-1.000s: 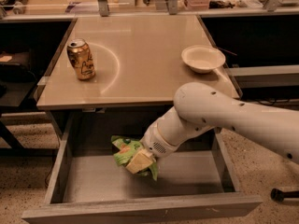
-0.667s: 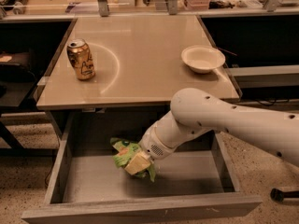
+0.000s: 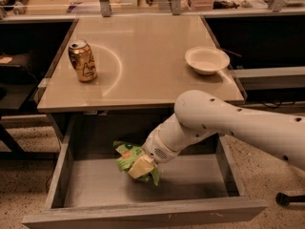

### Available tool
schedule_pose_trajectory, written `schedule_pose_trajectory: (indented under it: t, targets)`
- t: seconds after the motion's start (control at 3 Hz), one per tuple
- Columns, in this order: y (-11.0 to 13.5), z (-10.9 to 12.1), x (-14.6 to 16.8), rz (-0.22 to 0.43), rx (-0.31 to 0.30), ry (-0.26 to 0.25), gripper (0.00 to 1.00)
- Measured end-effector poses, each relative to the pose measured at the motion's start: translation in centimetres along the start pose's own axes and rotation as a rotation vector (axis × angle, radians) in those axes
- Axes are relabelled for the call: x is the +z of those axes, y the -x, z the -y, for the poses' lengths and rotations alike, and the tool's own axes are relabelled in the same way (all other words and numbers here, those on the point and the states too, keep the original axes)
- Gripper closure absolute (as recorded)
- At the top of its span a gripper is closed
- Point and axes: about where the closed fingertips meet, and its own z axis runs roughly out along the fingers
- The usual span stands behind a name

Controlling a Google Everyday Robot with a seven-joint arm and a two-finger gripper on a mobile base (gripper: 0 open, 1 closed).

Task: Place green rice chip bag into top drawer

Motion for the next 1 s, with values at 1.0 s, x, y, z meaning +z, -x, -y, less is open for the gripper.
schedule_pose_trajectory:
  t: [1.0]
  targets:
    - [0.0,-0.01,0.0,0.0,0.0,0.0,0.0]
